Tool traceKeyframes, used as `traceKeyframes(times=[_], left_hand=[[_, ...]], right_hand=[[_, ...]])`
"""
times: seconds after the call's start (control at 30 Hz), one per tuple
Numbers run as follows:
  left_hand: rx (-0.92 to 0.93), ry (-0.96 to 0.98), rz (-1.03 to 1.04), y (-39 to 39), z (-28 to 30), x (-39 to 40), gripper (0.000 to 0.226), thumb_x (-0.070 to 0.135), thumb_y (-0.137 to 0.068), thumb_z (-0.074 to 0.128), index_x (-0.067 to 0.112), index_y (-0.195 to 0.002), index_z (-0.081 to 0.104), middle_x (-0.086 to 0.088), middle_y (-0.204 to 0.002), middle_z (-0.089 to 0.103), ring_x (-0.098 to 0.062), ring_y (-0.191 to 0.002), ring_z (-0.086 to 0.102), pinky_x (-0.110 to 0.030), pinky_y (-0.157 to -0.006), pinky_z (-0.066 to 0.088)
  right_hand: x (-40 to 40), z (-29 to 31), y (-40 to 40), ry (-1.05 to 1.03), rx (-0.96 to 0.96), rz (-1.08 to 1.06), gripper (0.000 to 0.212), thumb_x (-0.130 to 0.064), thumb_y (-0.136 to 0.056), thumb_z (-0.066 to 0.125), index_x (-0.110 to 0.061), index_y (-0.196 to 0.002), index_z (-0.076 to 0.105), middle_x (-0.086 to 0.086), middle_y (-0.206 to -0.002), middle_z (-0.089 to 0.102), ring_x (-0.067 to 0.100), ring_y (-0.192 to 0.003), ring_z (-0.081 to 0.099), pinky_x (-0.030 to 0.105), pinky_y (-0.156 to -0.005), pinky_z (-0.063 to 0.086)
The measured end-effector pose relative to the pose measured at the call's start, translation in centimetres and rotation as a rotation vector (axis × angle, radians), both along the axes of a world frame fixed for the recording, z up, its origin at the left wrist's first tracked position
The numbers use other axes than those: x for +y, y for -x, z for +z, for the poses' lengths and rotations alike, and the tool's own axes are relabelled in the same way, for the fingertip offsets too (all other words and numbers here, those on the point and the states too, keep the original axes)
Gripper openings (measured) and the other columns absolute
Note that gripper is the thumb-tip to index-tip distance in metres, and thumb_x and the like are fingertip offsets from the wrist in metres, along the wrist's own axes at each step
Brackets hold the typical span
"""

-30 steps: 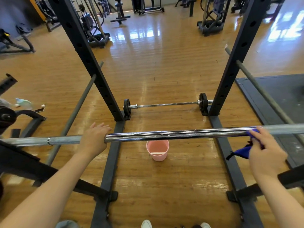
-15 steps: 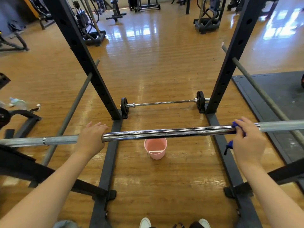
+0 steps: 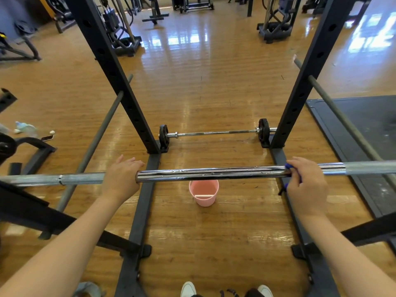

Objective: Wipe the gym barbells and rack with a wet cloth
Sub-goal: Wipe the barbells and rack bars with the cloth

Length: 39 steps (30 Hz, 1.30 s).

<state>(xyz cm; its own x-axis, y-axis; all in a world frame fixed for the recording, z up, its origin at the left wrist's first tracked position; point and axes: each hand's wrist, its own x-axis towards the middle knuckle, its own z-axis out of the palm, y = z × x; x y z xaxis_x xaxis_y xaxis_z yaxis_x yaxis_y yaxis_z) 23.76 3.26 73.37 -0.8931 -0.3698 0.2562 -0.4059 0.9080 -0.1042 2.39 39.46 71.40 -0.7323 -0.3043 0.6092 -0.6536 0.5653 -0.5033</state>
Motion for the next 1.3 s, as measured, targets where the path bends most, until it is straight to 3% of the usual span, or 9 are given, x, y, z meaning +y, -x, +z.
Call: traceKeyframes(times=[0.13,0.33,0.47,0.6,0.7,0.8,0.9,1.07,1.3], left_hand=[[-0.008,-0.011,0.000,0.0,0.1,0.0,0.041,-0.010,-0.055,0.077,0.004,-0.093,0.072,-0.012,-0.090,0.073,-0.030,-0.097,0.068,-0.051,-0.096,0.042],[-0.037,-0.019,0.007,0.1,0.3,0.3,0.041,-0.012,-0.055,0.076,0.003,-0.093,0.072,-0.013,-0.089,0.073,-0.031,-0.095,0.068,-0.052,-0.095,0.043],[-0.038,-0.022,0.005,0.0,0.3,0.3,0.043,-0.013,-0.058,0.074,0.000,-0.098,0.070,-0.016,-0.095,0.071,-0.034,-0.099,0.066,-0.052,-0.098,0.040],[0.036,0.009,0.006,-0.5,-0.1,0.4,0.061,-0.014,-0.066,0.069,-0.003,-0.124,0.053,-0.022,-0.122,0.060,-0.037,-0.120,0.052,-0.037,-0.117,0.009],[0.041,0.008,0.023,-0.6,0.2,0.7,0.070,-0.005,-0.072,0.070,0.001,-0.135,0.042,-0.021,-0.137,0.048,-0.037,-0.131,0.040,-0.034,-0.116,-0.009],[-0.010,0.045,0.000,-0.5,0.1,0.0,0.071,-0.009,-0.071,0.068,-0.002,-0.136,0.041,-0.023,-0.139,0.045,-0.037,-0.133,0.037,-0.036,-0.116,-0.005],[-0.164,0.051,0.020,-0.3,0.5,-0.2,0.066,-0.010,-0.074,0.065,-0.001,-0.136,0.045,-0.020,-0.143,0.041,-0.030,-0.140,0.023,-0.041,-0.116,0.009],[-0.505,-0.057,0.035,1.2,3.2,0.0,0.071,-0.001,-0.088,0.050,0.018,-0.150,0.020,-0.003,-0.158,0.011,-0.018,-0.146,-0.002,-0.036,-0.119,0.006],[-0.494,-0.094,0.045,1.3,3.7,0.4,0.080,-0.001,-0.087,0.052,0.016,-0.151,0.008,-0.004,-0.159,0.003,-0.018,-0.146,-0.003,-0.034,-0.119,0.007]], right_hand=[[1.7,-1.0,0.6,-0.076,0.083,0.097,0.037,-0.012,-0.090,0.037,0.005,-0.105,0.066,0.020,-0.109,0.064,0.031,-0.107,0.057,0.036,-0.097,0.041],[3.0,-1.2,2.3,0.035,0.015,-0.183,0.035,-0.013,-0.093,0.039,0.006,-0.104,0.066,0.023,-0.108,0.065,0.037,-0.105,0.060,0.037,-0.100,0.040],[1.8,-1.8,0.3,-0.007,0.067,-0.078,0.034,-0.010,-0.092,0.040,0.004,-0.108,0.066,0.023,-0.116,0.063,0.036,-0.113,0.057,0.041,-0.099,0.041],[4.0,-2.4,0.1,-0.095,0.074,0.019,0.037,-0.007,-0.089,0.038,0.003,-0.111,0.065,0.021,-0.124,0.059,0.036,-0.121,0.051,0.048,-0.100,0.041],[5.5,-2.3,0.0,-0.099,0.024,-0.009,0.040,-0.016,-0.090,0.036,0.003,-0.107,0.067,0.019,-0.123,0.060,0.036,-0.120,0.052,0.040,-0.103,0.039],[5.2,-1.7,-0.5,-0.081,-0.030,-0.029,0.042,-0.019,-0.091,0.036,0.003,-0.109,0.066,0.018,-0.123,0.060,0.034,-0.120,0.052,0.043,-0.101,0.039],[4.0,-1.1,-0.3,-0.048,-0.035,-0.077,0.026,0.003,-0.090,0.051,0.005,-0.111,0.065,0.021,-0.123,0.059,0.037,-0.118,0.054,0.044,-0.100,0.039],[2.1,-0.2,-0.2,-0.053,-0.018,-0.071,0.028,0.008,-0.085,0.051,0.007,-0.110,0.064,0.025,-0.122,0.059,0.038,-0.117,0.054,0.043,-0.102,0.035],[4.4,-0.5,1.6,-0.079,0.019,-0.137,0.026,0.012,-0.086,0.054,0.007,-0.109,0.065,0.025,-0.118,0.061,0.040,-0.113,0.057,0.040,-0.102,0.037]])
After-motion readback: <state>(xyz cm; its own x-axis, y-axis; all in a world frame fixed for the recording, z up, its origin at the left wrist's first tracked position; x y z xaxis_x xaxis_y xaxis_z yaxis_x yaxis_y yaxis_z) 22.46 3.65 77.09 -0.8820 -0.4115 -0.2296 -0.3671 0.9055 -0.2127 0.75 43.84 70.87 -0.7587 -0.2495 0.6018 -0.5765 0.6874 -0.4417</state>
